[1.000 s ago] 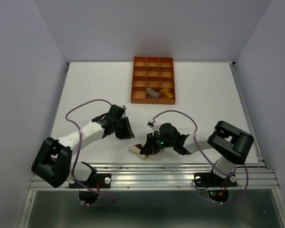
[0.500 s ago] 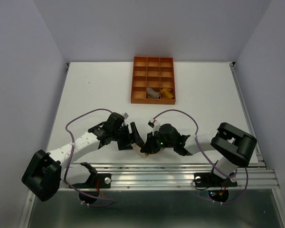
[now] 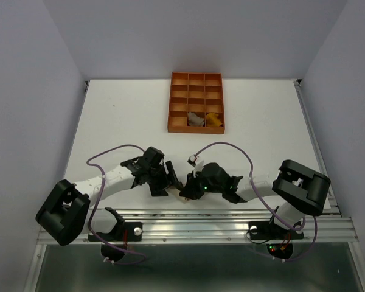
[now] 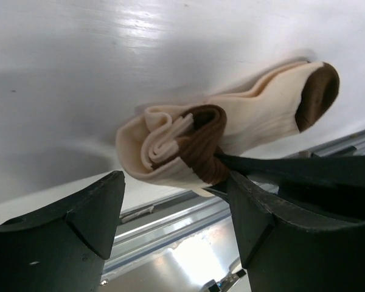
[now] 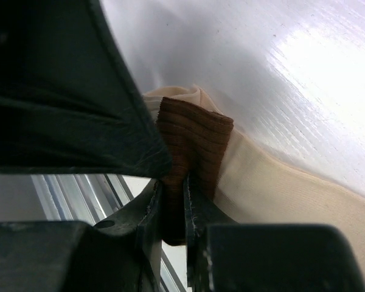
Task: Roll the socks
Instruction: Roll the sock at the center of the board.
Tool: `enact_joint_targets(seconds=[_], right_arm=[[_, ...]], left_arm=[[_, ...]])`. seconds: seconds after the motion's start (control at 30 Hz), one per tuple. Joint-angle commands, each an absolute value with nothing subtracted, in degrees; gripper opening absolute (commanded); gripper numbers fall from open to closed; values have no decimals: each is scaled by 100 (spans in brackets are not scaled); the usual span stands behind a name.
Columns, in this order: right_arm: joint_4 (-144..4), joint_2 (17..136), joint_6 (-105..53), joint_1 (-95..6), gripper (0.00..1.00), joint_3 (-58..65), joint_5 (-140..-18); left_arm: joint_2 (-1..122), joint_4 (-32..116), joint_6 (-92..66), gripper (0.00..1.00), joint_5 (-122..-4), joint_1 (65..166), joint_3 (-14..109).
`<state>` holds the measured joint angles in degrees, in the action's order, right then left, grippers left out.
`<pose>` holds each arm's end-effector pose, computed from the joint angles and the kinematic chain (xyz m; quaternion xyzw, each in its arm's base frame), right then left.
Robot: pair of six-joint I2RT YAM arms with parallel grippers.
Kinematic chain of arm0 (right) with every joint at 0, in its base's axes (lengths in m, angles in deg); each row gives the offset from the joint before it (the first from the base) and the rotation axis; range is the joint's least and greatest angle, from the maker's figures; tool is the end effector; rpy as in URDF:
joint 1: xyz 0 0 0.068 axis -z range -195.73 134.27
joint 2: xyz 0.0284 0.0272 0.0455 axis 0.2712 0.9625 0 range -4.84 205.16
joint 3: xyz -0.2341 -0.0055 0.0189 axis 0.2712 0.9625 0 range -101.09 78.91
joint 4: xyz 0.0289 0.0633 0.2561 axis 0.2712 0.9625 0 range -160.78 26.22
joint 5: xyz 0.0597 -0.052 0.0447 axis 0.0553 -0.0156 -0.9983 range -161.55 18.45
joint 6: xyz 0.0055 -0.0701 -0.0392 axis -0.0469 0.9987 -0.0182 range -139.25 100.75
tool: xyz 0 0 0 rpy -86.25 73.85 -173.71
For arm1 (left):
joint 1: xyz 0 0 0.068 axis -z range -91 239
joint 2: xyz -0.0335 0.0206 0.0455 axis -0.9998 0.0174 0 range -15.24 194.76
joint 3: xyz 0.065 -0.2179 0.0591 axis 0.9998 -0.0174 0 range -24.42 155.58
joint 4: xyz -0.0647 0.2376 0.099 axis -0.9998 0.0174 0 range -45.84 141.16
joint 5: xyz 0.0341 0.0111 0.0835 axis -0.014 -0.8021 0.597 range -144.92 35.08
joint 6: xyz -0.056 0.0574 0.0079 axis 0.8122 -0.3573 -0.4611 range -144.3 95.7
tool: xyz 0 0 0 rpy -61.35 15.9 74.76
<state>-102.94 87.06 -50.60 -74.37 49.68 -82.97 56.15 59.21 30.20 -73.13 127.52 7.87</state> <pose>0.1536 0.2784 0.0720 -0.2517 0.8279 0.4102 0.2880 0.1911 -0.1800 0.1022 -0.0824 0.9371 -0.3242 0.0999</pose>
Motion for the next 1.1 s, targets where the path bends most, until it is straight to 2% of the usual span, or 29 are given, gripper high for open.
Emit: enact_joint_targets(seconds=[0.0,0.17,0.27,0.37,0.4,0.47,0.5,0.53,0.67,0.77,0.87,1.0,1.07], right_arm=[[-9882,8806,-4624,-7716,1,5114,-8025],[-9723,8938,-4377,-8016,1,4903,-7823],[-9653,9026,-4271,-8165,2,4745,-7622],[-9398,9044,-4342,-8165,1,4622,-7218],[-9363,9052,-4324,-8165,2,4587,-7182],[-9302,9035,-4386,-8165,3,4543,-7181],[-9240,9017,-4385,-8165,5,4481,-7181],[-9214,9009,-4394,-8165,8,4455,-7190],[-8898,8851,-4386,-8165,31,4210,-7225],[-8101,8614,-4456,-8165,41,3824,-7225],[-7589,8070,-4640,-8165,55,3743,-7182],[-6711,7375,-5061,-8165,60,3734,-6682],[-6008,7111,-5509,-8165,59,3725,-6270]], left_arm=[[5761,5928,3221,77,-6968,12776,1029],[5946,5796,3204,72,-7021,12785,1108],[6131,5648,3116,66,-7178,12794,1091],[6263,5638,3020,35,-7284,12820,1082],[6237,5638,3019,18,-7276,12820,1056],[6175,5656,3002,3,-7267,12820,1029],[6123,5664,2984,0,-7258,12820,1012],[6096,5656,2984,0,-7258,12820,1012],[6017,5673,2984,0,-7119,12820,950],[6061,5971,2975,0,-6733,12820,1020],[6105,5946,2958,0,-6590,12820,1056],[6254,6051,2914,0,-6380,12811,1161],[6254,5990,2853,0,-6397,12811,1170]])
